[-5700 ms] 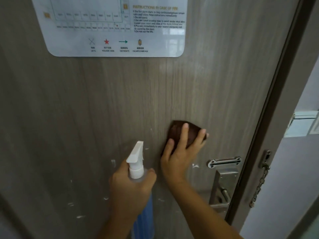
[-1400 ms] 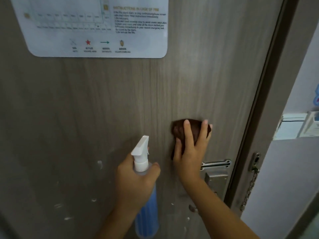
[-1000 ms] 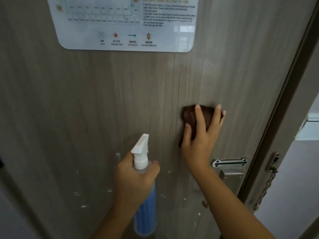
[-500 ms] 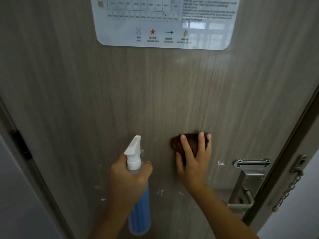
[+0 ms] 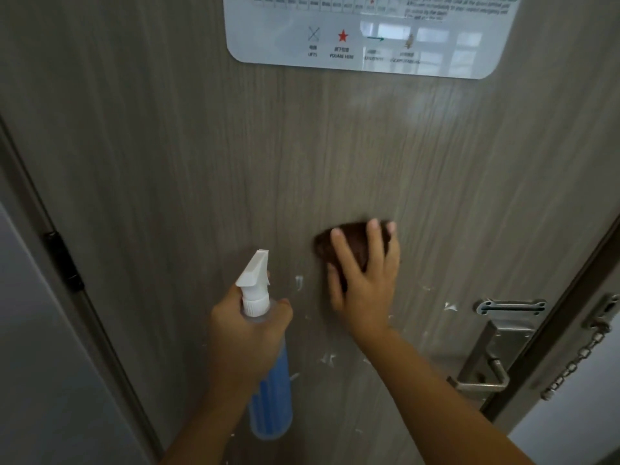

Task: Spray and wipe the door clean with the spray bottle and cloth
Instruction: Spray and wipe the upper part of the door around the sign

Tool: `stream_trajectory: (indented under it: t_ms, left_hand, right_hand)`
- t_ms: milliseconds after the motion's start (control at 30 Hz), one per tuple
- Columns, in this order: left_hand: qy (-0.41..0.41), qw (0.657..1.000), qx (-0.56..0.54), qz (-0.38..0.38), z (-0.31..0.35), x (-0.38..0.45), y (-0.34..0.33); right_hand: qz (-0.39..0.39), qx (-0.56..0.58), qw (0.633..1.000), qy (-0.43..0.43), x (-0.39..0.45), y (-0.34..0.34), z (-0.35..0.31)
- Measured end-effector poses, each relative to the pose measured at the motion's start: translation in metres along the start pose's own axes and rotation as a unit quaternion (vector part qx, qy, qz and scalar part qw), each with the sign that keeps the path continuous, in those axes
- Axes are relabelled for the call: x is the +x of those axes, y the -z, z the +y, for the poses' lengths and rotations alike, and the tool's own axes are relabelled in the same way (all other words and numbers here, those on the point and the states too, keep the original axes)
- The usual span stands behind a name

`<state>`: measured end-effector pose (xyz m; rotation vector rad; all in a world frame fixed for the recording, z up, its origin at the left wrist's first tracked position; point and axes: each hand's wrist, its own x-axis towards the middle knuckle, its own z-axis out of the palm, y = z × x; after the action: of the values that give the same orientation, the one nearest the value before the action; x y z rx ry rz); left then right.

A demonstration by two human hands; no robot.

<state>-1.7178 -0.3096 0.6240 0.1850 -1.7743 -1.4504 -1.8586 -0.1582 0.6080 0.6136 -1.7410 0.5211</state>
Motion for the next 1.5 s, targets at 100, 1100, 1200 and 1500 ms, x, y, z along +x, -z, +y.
stream_trajectory:
  t_ms: [100, 1100, 1200, 1500]
  left_hand:
    - [0.001, 1.0, 0.005, 0.0, -0.002, 0.001, 0.008]
    - [-0.003, 0.999, 0.006, -0.032, -0.004, 0.022, 0.029]
    - [-0.003, 0.999, -0.004, -0.034, -0.006, 0.021, 0.032]
    - [0.012, 0.999, 0.039, -0.03, -0.028, 0.014, 0.058]
  right_hand:
    - [-0.064, -0.026, 0.995, 0.074, -0.026, 0.005, 0.007]
    - [0.016, -0.002, 0.994, -0.112, 0.028, -0.011, -0.032]
    - [-0.048, -0.065, 0.996, 0.038, 0.003, 0.006, -0.001]
    - [0.096, 0.004, 0.983, -0.159, 0.069, -0.01, -0.036]
